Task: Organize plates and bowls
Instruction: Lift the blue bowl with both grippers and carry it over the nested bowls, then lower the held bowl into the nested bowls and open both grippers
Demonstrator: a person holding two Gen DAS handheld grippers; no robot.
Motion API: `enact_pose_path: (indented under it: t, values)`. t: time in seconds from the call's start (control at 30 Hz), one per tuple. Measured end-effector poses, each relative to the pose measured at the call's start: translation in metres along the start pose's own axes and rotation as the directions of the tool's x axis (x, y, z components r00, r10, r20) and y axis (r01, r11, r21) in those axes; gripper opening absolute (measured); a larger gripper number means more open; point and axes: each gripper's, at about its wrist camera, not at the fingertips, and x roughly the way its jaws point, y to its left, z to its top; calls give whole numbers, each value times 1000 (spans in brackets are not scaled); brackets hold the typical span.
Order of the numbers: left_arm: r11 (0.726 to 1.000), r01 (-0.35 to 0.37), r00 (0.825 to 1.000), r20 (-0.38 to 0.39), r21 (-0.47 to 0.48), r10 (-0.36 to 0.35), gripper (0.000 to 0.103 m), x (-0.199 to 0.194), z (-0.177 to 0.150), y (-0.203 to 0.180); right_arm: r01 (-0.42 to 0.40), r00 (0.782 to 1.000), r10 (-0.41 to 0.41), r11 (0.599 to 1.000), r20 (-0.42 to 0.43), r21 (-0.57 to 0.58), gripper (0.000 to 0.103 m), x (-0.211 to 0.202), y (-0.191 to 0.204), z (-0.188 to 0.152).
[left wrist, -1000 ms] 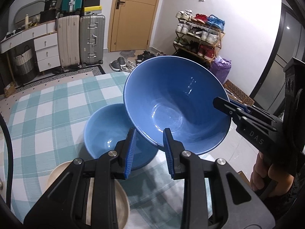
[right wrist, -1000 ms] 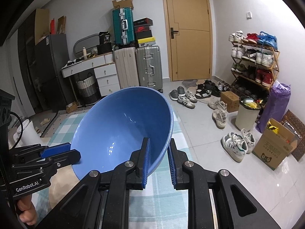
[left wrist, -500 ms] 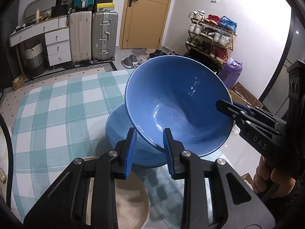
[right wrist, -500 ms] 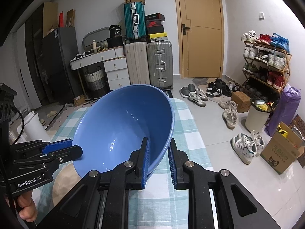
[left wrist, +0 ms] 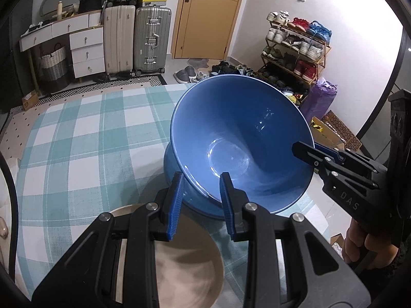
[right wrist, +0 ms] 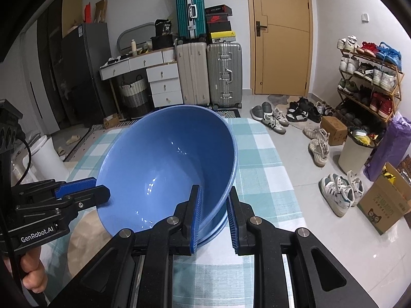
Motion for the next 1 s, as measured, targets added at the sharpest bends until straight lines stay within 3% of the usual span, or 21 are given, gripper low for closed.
enact_pose_path:
  t: [1.0]
  values:
    - [999,-32,997,-67,-31,30,26,73,-7,37,25,993,-30,999,-115,-44,22,60,13,-25]
